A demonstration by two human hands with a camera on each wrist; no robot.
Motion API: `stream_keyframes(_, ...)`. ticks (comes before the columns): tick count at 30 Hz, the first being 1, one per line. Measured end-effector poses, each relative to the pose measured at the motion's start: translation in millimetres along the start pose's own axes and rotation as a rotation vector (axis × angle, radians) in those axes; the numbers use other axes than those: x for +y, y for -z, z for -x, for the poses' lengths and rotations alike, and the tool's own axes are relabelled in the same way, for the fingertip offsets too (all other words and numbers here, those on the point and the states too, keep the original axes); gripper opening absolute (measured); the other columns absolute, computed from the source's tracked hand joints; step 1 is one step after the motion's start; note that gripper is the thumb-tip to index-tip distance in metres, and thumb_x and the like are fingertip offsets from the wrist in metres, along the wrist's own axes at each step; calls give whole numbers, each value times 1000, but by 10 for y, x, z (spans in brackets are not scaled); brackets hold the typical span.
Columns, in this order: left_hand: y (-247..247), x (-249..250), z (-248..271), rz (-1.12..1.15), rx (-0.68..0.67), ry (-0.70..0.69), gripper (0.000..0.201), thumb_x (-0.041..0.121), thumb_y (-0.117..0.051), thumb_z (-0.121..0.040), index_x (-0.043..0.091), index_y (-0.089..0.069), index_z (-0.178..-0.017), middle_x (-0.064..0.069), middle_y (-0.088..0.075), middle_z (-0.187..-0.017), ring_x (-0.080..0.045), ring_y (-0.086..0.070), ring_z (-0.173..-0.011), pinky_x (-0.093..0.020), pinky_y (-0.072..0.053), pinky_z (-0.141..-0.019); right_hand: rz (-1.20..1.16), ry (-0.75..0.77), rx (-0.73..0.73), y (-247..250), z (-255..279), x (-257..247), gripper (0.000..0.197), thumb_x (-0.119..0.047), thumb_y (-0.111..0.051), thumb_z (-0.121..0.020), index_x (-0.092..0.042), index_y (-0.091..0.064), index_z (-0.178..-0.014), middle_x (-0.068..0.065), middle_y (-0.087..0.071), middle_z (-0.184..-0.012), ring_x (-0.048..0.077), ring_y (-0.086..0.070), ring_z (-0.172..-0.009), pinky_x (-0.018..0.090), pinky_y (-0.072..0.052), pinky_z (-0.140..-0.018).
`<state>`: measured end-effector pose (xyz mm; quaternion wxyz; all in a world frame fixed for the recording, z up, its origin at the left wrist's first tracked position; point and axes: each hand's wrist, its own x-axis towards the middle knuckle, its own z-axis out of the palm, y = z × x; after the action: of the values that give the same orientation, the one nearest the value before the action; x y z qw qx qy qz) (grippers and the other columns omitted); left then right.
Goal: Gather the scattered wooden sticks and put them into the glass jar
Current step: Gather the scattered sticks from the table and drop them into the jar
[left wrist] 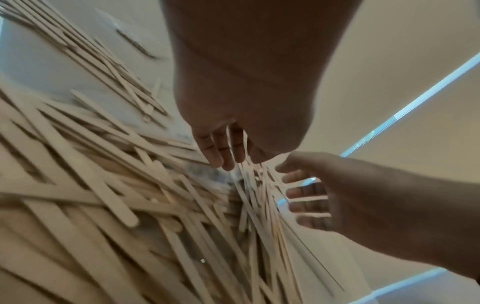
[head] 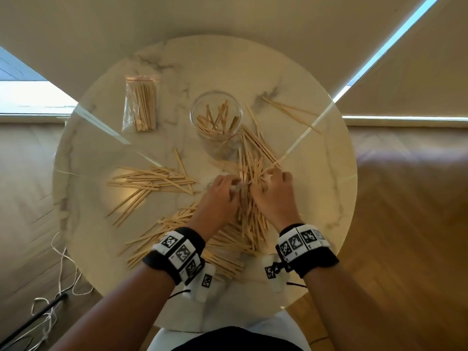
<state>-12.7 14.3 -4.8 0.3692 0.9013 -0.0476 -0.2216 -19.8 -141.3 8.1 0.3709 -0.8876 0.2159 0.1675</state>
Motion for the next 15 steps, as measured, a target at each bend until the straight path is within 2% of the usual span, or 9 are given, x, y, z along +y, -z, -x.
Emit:
stream_keyframes(3, 151, -235, 106, 87, 32, 58, 31, 25, -51, -105, 22, -55, -135, 4, -54, -135, -8, -55, -111, -24, -49, -93, 212, -28, -5, -53, -18, -22, 103, -72, -71, -72, -11, -31, -144, 13, -34, -141, 35, -37, -128, 47, -43, -105)
stream_keyframes(4, 175, -348, 162, 90, 41, 52, 29, 26, -54, -104, 24, -56, -133, 5, -54, -133, -8, -57, -110, -28, -53, -93, 274, -29, -21, -119, -13, -55, 113, -77, -71, -67, -9, -27, -147, 15, -34, -143, 37, -36, -129, 48, -41, -106)
stream_keyframes(6, 212, -558, 294, 61, 67, 11, 27, 27, -58, -102, 28, -58, -129, 8, -56, -127, -11, -61, -107, -39, -58, -93, 415, 15, -14, -321, 9, -123, 120, -75, -71, -70, -3, -21, -151, 19, -34, -144, 39, -39, -126, 46, -38, -105)
stream_keyframes(8, 228, -689, 449, 40, 86, -39, 25, 27, -58, -102, 26, -59, -127, 8, -58, -123, -12, -62, -105, -40, -60, -90, 498, 44, 23, -510, 33, -176, 112, -64, -70, -76, 2, -21, -151, 22, -37, -142, 39, -43, -122, 44, -38, -103)
stream_keyframes(12, 294, -863, 710, 30, 121, -165, 25, 28, -59, -101, 21, -63, -124, 7, -61, -119, -7, -63, -102, -31, -60, -86, 635, 78, 54, -727, 40, -220, 83, -39, -70, -83, 6, -35, -143, 23, -52, -126, 35, -52, -105, 41, -42, -92)
stream_keyframes(15, 374, -1002, 852, 30, 107, -222, 25, 29, -57, -100, 19, -65, -121, 7, -63, -118, -9, -64, -104, -30, -58, -88, 655, 123, 95, -797, 33, -213, 63, -27, -53, -93, 9, -36, -143, 25, -55, -122, 35, -55, -101, 41, -44, -90)
